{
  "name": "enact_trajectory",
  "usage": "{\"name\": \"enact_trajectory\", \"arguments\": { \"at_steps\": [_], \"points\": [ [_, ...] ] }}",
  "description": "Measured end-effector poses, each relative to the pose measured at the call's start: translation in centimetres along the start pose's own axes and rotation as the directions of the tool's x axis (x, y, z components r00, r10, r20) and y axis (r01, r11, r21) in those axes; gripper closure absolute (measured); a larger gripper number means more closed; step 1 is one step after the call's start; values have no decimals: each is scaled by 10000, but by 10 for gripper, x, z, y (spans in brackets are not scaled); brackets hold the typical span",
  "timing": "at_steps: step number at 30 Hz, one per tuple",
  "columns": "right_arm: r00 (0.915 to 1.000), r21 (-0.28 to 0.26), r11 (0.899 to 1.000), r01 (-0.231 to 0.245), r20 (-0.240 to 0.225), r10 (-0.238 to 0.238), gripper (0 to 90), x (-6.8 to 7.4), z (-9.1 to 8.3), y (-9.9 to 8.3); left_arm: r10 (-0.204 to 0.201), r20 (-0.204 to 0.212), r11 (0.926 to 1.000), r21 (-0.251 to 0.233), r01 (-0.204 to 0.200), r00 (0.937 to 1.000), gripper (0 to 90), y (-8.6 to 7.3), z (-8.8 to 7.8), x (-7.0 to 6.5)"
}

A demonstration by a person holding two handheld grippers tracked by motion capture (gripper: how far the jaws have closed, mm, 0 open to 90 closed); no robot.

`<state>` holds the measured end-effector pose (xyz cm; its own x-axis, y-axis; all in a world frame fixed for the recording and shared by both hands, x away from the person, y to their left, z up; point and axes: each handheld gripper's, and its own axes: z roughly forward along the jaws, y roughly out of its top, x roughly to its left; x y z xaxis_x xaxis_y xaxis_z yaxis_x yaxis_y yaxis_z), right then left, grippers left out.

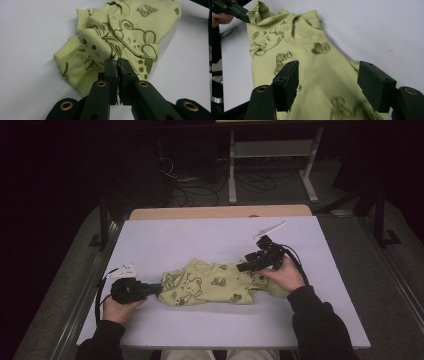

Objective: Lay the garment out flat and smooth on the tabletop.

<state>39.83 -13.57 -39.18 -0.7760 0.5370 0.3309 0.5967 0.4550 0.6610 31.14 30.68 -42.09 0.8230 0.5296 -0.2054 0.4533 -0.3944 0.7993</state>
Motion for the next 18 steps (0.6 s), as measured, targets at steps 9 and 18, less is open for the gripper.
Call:
{"name": "enact_trajectory", "arguments": {
  "at_steps": [9,18],
  "points": [
    [9999,1209,9926,-77,98,66,434,-8,32,23,-22,-27,10000,-26,22,10000,855,0,0,1],
    [9998,1868,9822,-198,-44,210,554,-16,32,19,-31,-55,10000,-15,30,10000,853,0,0,2]
  ]
}}
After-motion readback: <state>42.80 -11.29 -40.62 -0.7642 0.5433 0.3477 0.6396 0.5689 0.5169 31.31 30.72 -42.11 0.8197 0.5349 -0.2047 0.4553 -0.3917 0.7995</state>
